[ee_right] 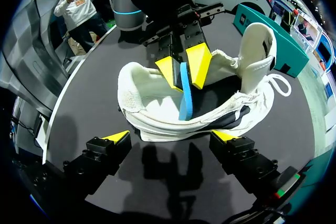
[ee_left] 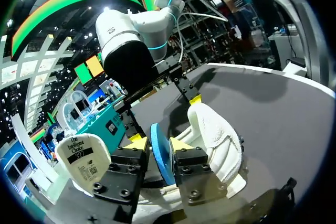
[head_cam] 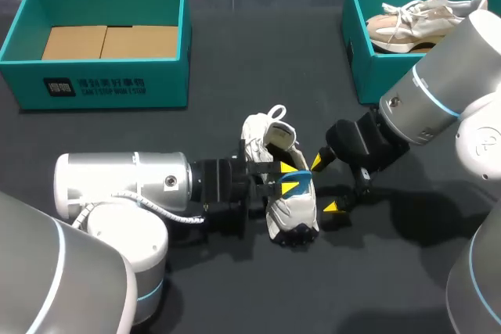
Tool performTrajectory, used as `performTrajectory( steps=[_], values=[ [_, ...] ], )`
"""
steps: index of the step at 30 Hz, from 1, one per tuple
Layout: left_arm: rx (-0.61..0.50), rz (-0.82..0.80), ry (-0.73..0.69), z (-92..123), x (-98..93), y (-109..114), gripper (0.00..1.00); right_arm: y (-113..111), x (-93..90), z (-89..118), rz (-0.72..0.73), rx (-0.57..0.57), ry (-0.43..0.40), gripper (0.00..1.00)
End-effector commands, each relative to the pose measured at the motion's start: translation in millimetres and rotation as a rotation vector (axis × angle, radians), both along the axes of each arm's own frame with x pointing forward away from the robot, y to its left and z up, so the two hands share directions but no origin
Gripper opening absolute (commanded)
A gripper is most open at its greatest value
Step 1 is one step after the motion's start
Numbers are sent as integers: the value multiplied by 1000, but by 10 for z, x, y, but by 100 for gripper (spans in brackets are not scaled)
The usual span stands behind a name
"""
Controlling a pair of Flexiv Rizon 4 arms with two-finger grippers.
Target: Take the shoe out of the shoebox, open the shoe tongue, remove and reinsert the insole, then place the shoe into the shoebox
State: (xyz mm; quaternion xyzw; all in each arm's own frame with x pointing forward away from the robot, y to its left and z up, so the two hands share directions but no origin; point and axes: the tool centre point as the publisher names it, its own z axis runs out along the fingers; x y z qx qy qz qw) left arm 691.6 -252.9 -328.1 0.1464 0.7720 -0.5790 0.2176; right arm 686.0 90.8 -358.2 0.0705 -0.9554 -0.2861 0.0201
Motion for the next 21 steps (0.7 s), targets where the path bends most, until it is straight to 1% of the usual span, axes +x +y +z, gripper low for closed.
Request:
performTrajectory(
  steps=[1,5,7,8,9,10,11,18,21],
  values=[
    [-10,-30,26,126,-47,60,44,11,-9,-5,-2,-4,-2,100],
    [-13,-53,41,196,-92,23,43,11,-9,-5,-2,-4,-2,100],
    [-5,-69,46,208,-118,4,40,11,-9,-5,-2,-4,-2,100],
    [-1,-73,47,204,-126,-1,37,11,-9,-5,-2,-4,-2,100],
    [10,-82,51,186,-139,-10,24,11,-9,-5,-2,-4,-2,100],
    [20,-87,51,163,-143,-14,15,11,-9,-5,-2,-4,-2,100],
    [31,-88,51,131,-139,-18,0,11,-9,-5,-2,-4,-2,100],
    [88,-89,80,-97,-80,-16,0,11,-9,-5,-2,-4,-2,100],
    [147,-58,33,-210,-27,-4,0,11,-9,-5,-2,-4,-2,100]
  ],
)
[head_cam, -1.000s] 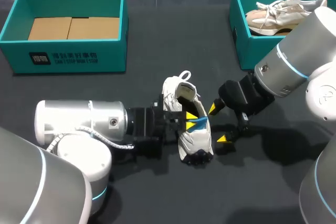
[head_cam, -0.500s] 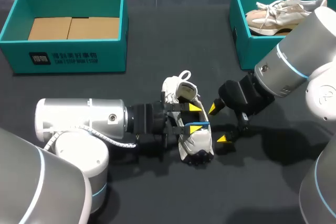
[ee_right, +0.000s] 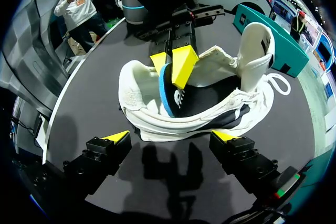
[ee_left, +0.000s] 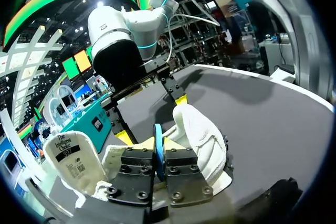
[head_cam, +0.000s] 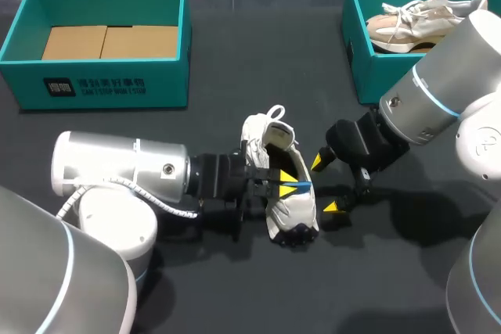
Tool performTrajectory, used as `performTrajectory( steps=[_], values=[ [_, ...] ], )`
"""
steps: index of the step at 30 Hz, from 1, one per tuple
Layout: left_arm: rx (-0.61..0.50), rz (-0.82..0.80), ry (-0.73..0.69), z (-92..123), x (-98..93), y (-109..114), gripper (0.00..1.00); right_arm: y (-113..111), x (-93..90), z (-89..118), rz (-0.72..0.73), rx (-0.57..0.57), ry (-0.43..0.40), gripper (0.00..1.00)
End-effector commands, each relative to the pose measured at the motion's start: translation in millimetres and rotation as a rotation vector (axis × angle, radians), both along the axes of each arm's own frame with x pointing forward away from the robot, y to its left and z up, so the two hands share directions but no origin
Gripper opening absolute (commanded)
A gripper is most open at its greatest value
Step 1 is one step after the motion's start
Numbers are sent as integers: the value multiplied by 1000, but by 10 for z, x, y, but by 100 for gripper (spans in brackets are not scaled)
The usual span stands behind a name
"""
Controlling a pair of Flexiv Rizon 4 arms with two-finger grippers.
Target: Take the shoe out of the shoebox, open the shoe tongue, remove and reinsert the insole, then place the shoe into the shoebox
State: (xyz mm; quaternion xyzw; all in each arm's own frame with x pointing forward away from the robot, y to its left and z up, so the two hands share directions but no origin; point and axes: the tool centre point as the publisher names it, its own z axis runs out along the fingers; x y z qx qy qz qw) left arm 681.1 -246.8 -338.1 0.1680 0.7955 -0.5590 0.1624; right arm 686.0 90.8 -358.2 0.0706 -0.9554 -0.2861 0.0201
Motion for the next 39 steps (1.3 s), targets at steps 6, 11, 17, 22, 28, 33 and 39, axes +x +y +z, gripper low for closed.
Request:
performTrajectory(
  steps=[6,11,17,22,28,33,39],
  values=[
    [87,56,-34,-210,168,-8,0,10,-9,-5,-2,-4,-2,100],
    [26,31,44,-33,109,21,0,10,-9,-5,-2,-4,-2,100],
    [-2,-4,87,176,33,42,29,10,-9,-5,-2,-4,-2,100],
    [-8,-27,112,276,-15,51,36,10,-9,-5,-2,-4,-2,100],
    [16,-53,107,355,-44,84,37,10,-9,-5,-2,-4,-2,100],
    [59,-79,99,393,-59,149,37,10,-9,-5,-2,-4,-2,100],
    [110,-116,104,451,-74,275,37,10,-9,-5,-2,-4,-2,100]
  ],
)
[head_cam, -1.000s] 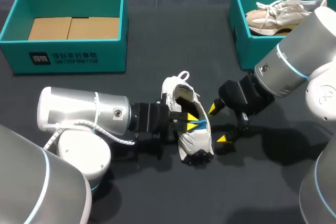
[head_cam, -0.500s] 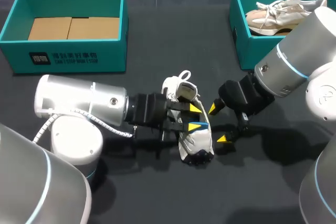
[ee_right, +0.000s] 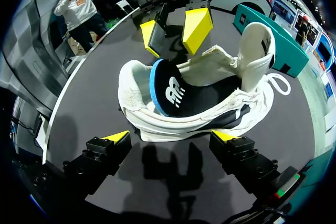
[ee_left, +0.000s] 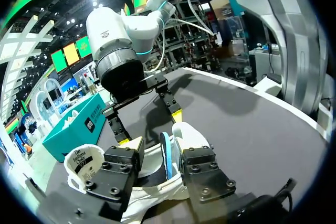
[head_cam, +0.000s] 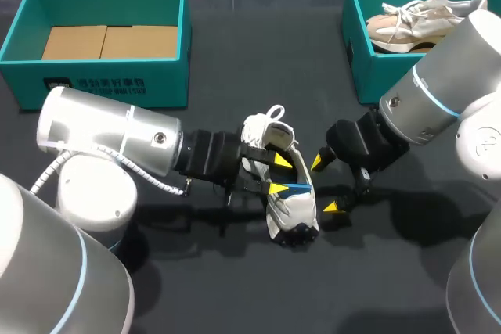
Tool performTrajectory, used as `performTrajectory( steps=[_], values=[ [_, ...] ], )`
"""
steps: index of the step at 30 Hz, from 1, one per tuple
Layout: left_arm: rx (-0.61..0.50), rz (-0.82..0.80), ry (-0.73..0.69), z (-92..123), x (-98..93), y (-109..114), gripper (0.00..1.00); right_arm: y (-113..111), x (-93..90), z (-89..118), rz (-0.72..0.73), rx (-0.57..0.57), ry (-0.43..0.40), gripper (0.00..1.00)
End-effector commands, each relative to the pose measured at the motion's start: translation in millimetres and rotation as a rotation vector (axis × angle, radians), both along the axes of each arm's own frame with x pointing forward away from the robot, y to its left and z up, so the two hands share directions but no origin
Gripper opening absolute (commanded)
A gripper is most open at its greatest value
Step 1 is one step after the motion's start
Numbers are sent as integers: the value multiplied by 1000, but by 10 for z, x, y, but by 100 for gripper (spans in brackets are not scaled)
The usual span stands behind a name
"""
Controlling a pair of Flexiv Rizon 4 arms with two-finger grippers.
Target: Take the shoe out of the shoebox, open the shoe tongue, remove and reinsert the insole, then place the shoe into the shoebox
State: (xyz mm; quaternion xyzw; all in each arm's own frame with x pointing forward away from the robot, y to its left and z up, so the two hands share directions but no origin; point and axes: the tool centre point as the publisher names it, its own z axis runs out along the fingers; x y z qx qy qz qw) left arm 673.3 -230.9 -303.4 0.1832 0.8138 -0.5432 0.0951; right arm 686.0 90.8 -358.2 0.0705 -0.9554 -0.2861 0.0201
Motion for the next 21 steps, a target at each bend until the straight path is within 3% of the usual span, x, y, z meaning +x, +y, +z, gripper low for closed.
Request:
performTrajectory(
  steps=[1,16,21],
  values=[
    [49,-37,10,110,5,136,38,-17,-8,5,-8,-4,0,100],
    [160,-143,27,264,81,396,37,-583,-73,299,-80,-6,-6,100],
    [200,-199,11,341,149,484,36,-602,-78,306,-81,-12,3,100]
  ],
)
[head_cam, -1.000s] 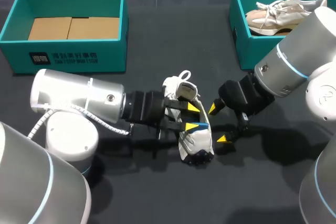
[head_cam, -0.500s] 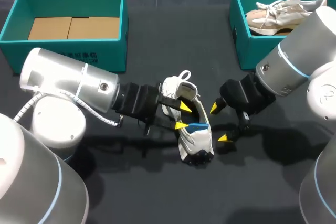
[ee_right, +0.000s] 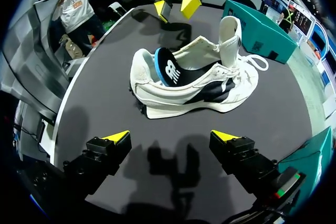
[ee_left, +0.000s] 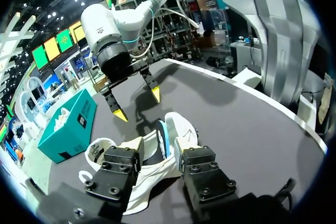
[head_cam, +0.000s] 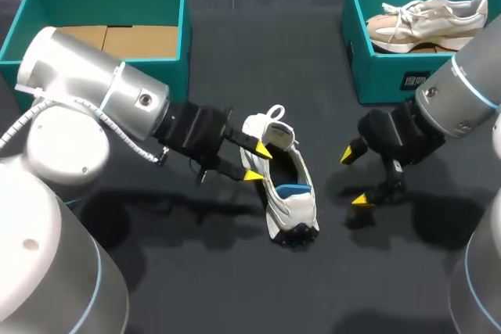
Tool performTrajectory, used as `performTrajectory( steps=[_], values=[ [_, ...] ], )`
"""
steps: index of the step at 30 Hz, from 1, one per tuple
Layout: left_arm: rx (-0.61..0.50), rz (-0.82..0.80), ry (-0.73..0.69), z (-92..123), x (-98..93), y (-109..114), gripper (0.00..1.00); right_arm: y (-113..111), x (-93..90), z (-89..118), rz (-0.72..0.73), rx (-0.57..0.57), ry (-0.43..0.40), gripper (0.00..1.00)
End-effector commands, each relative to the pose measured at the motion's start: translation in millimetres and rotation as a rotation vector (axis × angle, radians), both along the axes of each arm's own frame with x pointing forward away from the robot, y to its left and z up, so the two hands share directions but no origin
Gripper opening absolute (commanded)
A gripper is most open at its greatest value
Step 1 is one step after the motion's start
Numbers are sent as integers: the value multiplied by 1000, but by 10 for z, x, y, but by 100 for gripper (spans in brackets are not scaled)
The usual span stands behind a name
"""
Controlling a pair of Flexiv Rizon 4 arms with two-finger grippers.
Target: Take the shoe out of the shoebox, open the shoe tongue, remove and reinsert the insole, then place the shoe into the shoebox
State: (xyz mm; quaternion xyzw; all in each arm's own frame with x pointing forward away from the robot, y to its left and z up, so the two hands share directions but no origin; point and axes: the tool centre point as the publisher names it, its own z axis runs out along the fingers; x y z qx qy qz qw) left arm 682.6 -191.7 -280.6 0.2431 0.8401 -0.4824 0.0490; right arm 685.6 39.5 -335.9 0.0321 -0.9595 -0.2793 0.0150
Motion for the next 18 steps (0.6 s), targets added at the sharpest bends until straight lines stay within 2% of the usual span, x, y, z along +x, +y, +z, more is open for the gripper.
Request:
performTrajectory(
  steps=[1,8,13,14,15,16,18],
  values=[
    [57,-89,16,131,62,112,36,-90,-74,84,-4,4,-9,100],
    [138,-200,-25,298,98,271,35,-90,-74,84,-4,4,-9,100],
    [200,-277,-53,375,137,355,30,-90,-74,84,-4,4,-9,100],
    [217,-294,-62,384,145,370,22,-152,-84,106,-13,6,-9,100],
    [234,-311,-71,392,153,384,7,-218,-98,129,-28,-10,-9,100],
    [250,-328,-77,401,160,394,0,-285,-115,156,-49,-29,-13,100],
    [285,-375,-89,417,168,414,0,-442,-152,215,-75,-31,-24,100]
  ],
)
